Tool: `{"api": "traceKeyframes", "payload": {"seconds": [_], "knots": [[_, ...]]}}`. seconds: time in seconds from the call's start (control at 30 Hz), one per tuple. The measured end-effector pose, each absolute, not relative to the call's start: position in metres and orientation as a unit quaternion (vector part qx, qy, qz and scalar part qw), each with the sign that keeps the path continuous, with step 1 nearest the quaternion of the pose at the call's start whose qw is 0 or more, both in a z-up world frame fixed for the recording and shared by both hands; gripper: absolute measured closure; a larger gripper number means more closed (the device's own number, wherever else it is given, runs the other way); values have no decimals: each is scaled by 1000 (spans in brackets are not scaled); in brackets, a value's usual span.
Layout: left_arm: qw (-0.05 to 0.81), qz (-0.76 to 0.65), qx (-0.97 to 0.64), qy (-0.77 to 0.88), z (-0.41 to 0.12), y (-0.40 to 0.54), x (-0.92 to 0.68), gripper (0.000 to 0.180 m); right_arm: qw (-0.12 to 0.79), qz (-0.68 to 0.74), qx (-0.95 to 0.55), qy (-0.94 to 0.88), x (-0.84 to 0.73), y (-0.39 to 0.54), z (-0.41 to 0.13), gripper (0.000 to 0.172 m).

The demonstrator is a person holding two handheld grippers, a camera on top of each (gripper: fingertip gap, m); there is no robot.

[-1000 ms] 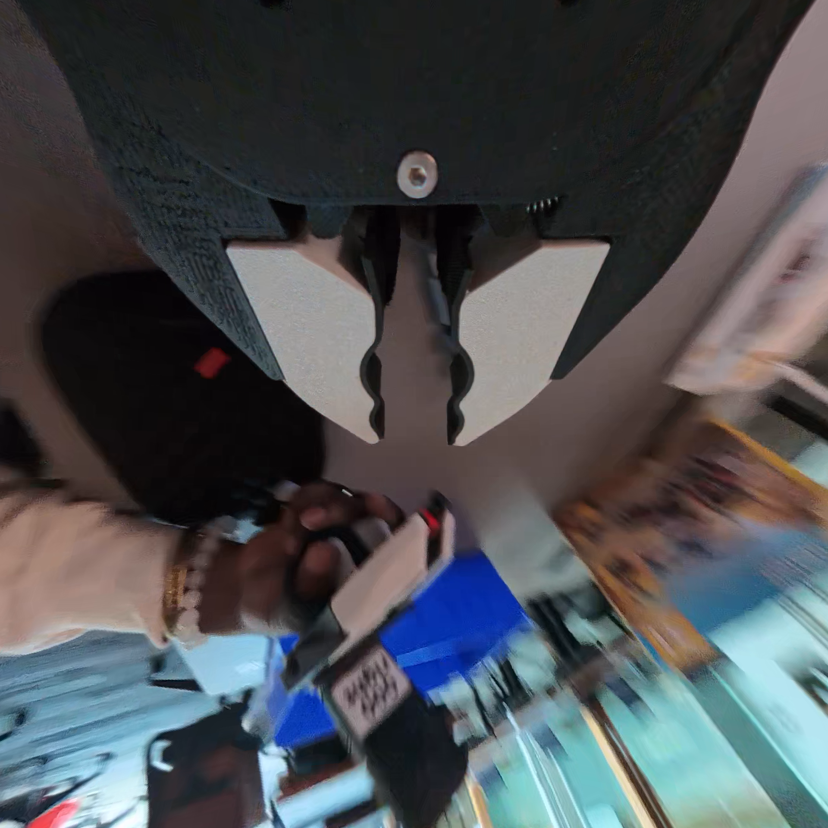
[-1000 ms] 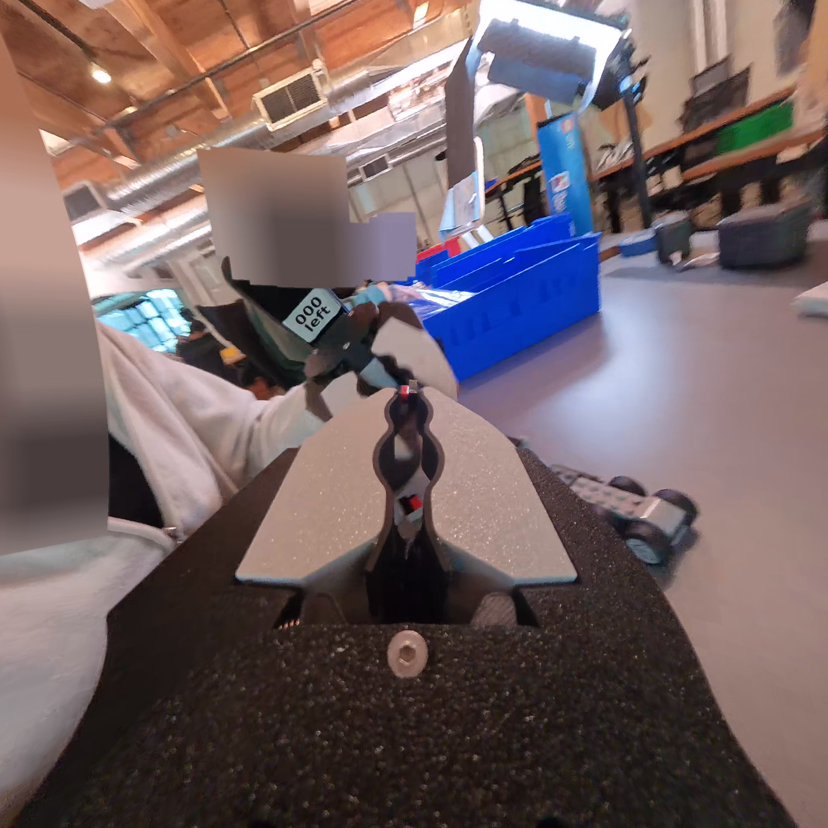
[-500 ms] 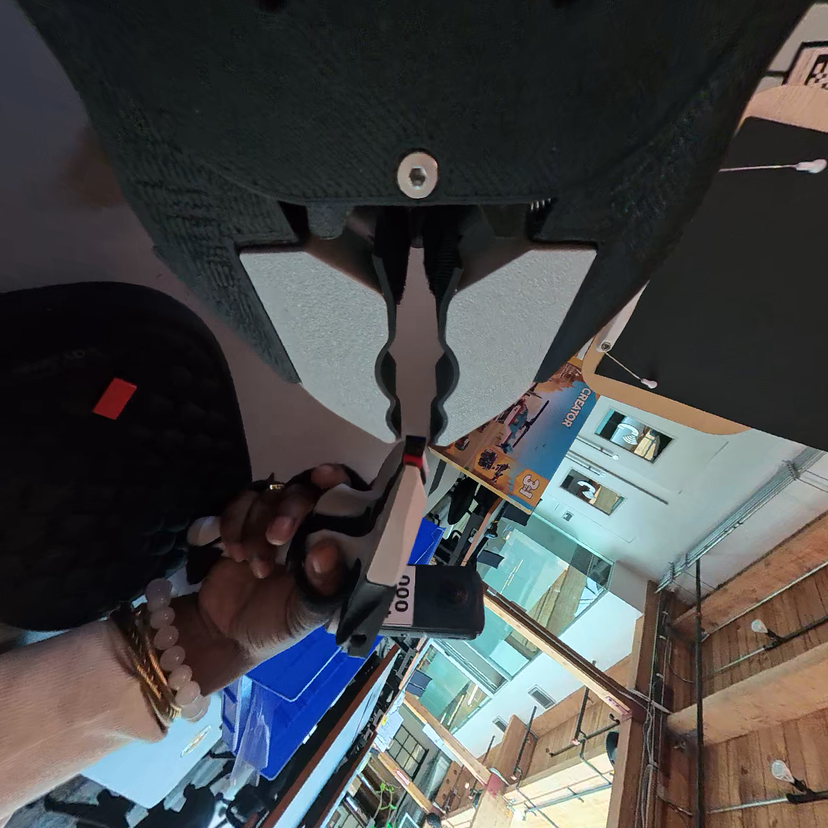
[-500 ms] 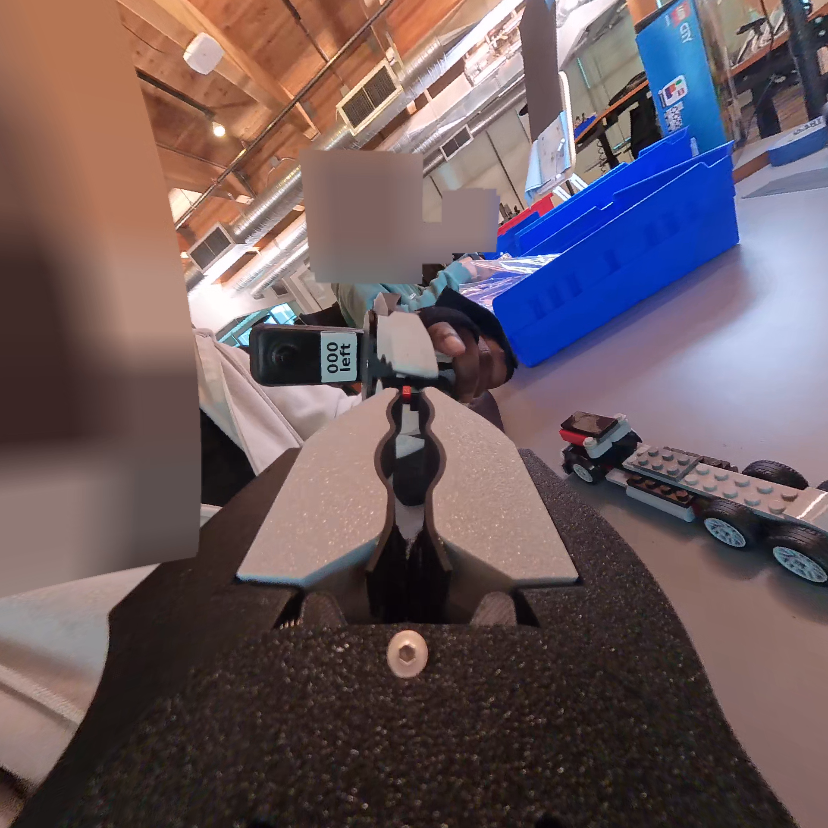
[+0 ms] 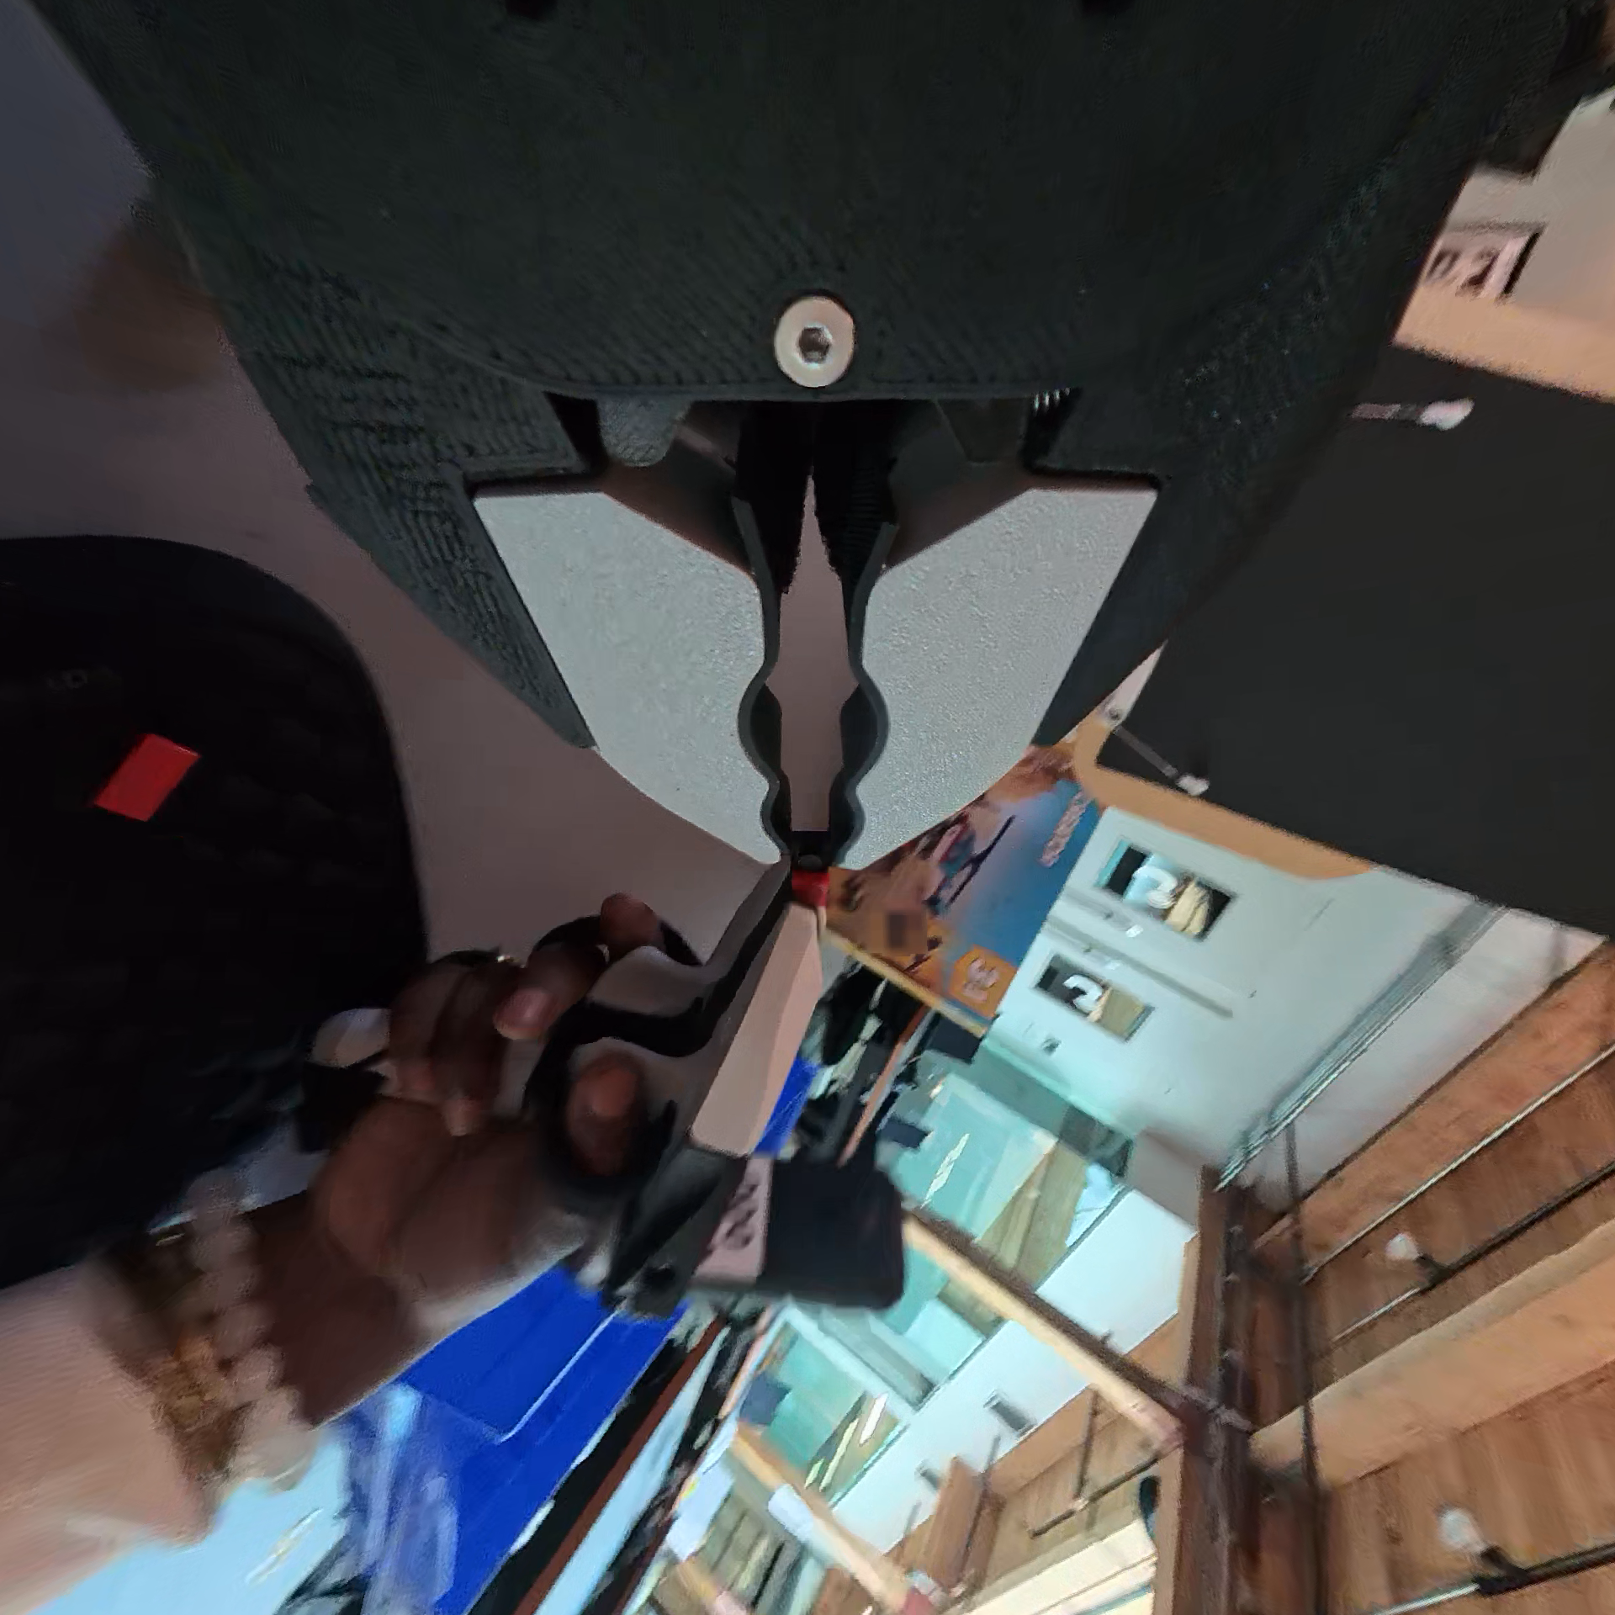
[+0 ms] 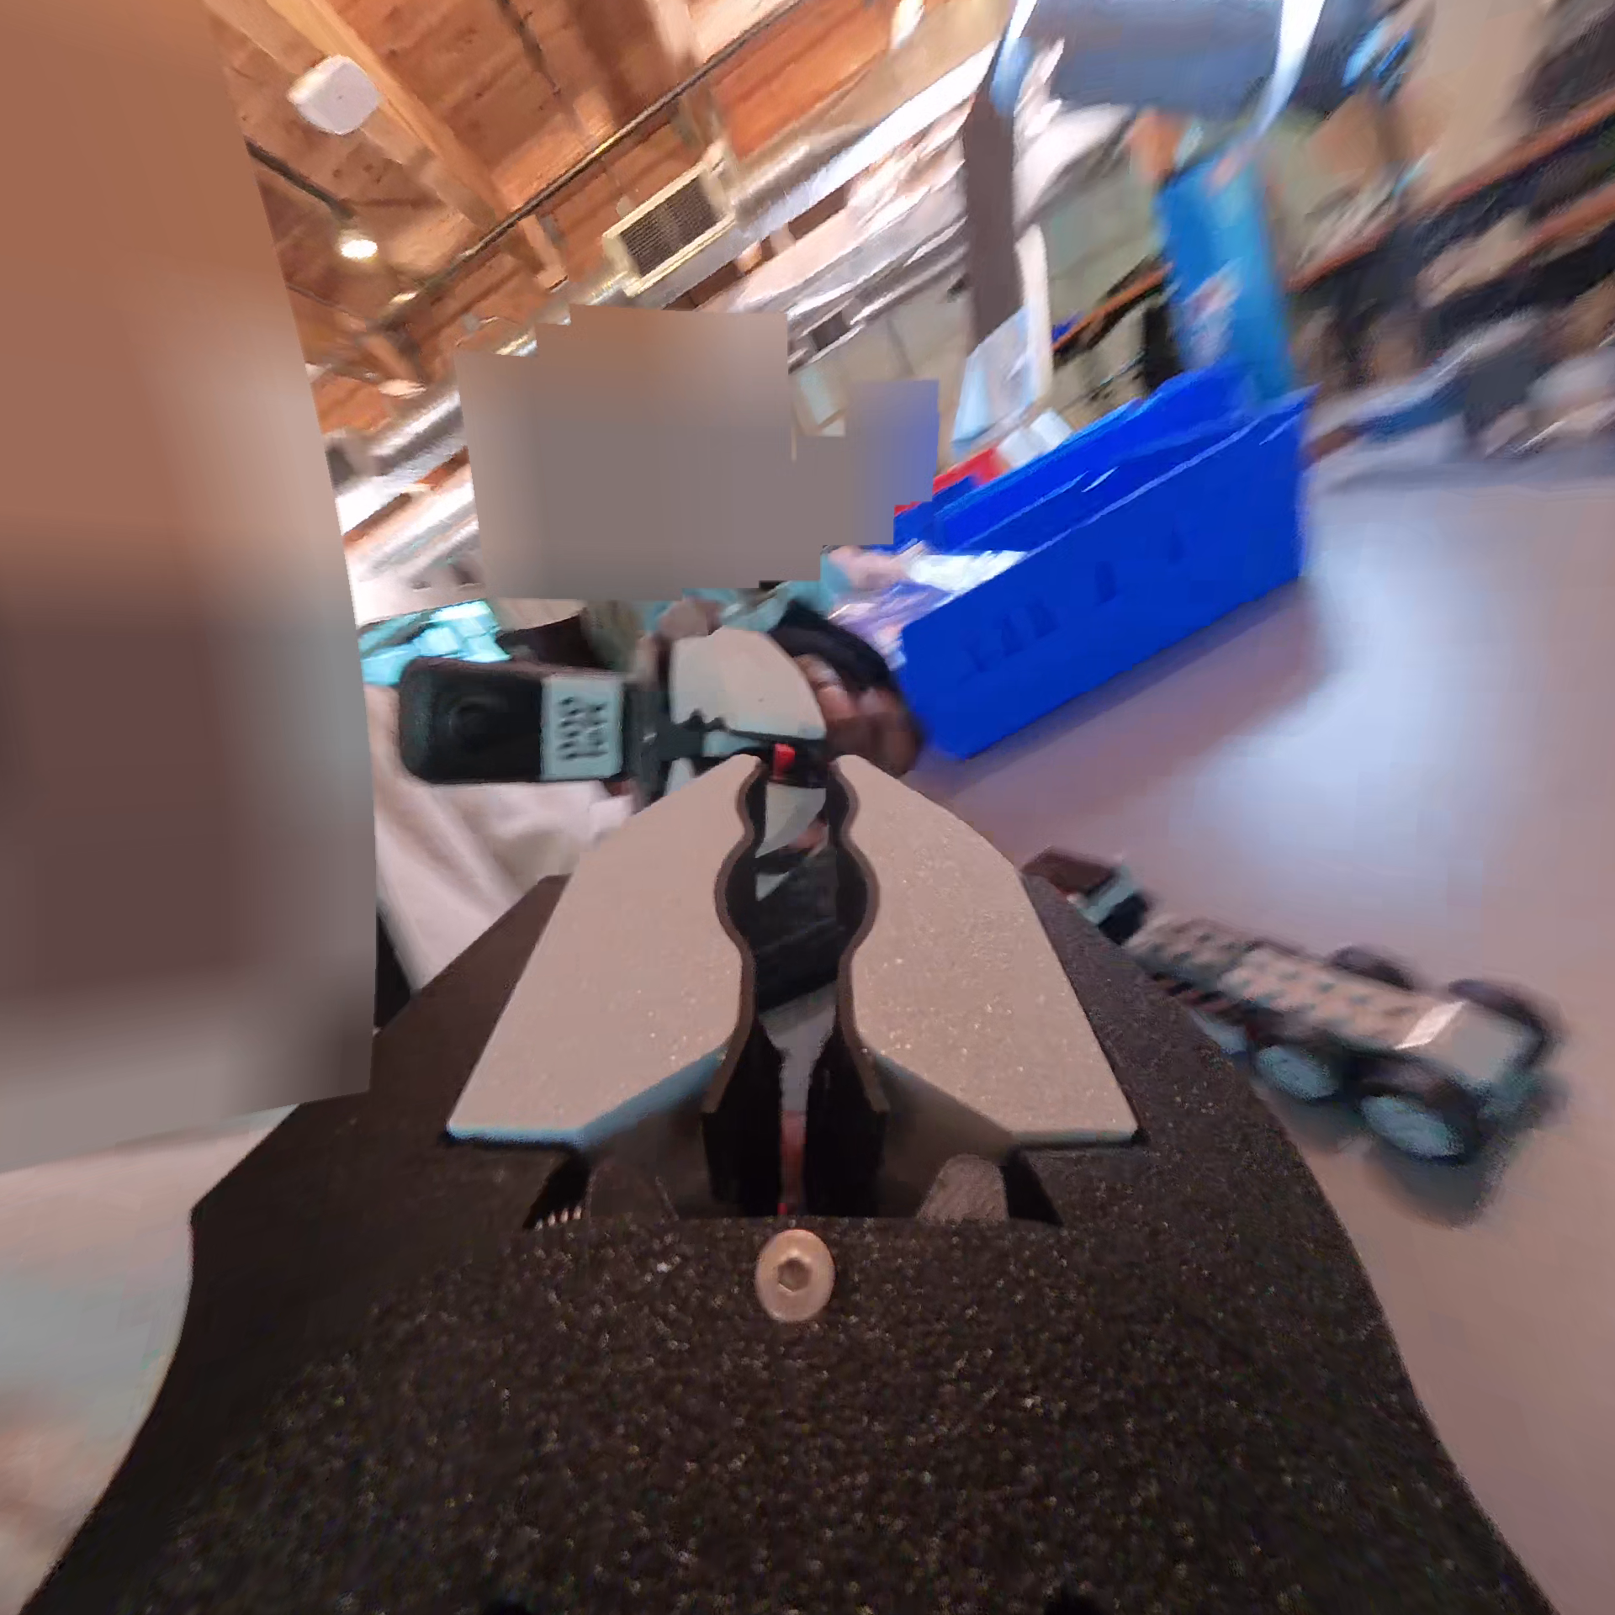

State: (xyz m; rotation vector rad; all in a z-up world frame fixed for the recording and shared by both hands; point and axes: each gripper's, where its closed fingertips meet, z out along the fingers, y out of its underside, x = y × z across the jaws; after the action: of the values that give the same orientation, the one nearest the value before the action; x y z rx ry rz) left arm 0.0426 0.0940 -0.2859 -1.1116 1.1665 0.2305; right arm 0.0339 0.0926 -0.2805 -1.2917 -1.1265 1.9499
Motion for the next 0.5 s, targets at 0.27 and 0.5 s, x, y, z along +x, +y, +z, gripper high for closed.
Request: {"api": "traceKeyframes", "payload": {"seconds": [0.27,0.5], "knots": [[673,258,-507,473,-277,114,12,173,572,458,-464,-498,20,110,-271,157],[663,330,-457,493,-275,110,17,173,566,464,-461,-502,15,104,-272,159]]}}
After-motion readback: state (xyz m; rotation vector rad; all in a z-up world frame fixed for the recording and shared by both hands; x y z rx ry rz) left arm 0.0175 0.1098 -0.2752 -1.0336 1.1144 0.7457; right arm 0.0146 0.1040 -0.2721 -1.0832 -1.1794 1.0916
